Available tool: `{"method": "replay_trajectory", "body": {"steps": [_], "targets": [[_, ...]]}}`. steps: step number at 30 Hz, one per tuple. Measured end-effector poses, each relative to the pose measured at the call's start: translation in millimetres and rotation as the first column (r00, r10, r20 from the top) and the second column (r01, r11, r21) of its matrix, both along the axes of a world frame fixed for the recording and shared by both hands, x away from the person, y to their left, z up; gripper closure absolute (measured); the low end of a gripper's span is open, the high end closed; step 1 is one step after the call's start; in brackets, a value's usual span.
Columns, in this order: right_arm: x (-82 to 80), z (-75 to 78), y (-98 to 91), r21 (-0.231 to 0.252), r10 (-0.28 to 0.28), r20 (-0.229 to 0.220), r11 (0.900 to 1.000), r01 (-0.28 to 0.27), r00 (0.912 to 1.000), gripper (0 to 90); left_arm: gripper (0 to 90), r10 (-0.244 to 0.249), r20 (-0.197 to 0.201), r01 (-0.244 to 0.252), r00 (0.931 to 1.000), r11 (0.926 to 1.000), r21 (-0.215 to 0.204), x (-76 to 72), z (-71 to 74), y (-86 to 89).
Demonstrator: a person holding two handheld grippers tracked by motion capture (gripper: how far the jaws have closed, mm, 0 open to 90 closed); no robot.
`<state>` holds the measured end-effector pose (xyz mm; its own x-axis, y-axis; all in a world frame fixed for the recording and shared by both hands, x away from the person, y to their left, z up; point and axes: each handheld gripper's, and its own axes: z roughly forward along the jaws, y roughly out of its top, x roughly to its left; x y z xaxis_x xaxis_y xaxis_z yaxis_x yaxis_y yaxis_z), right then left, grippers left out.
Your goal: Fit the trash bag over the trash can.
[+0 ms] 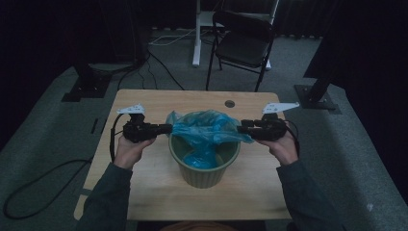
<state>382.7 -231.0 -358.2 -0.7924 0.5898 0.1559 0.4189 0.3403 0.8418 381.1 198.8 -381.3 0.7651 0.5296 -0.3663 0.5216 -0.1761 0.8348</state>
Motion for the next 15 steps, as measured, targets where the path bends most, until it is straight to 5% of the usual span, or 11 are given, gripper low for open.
{"method": "replay_trajectory", "body": {"steps": [4,6,15], "targets": [[14.5,-3.4,15.3,-0.026,0.002,-0.018,0.9997,-0.002,0.9998,58.7,83.6,0.004,-0.003,-0.004,1.0,1.0,-0.004,0.6,-0.6,0.0],[20.6,-6.6,20.0,-0.035,0.009,-0.043,0.9993,-0.011,0.999,71.4,83.6,0.004,0.0,-0.004,1.0,1.0,-0.001,0.3,-0.4,-0.2],[18.0,-2.7,12.3,-0.005,-0.001,-0.05,1.0,0.001,0.9988,88.7,83.3,0.001,0.005,-0.001,1.0,1.0,0.007,-1.8,0.4,-0.5]]}}
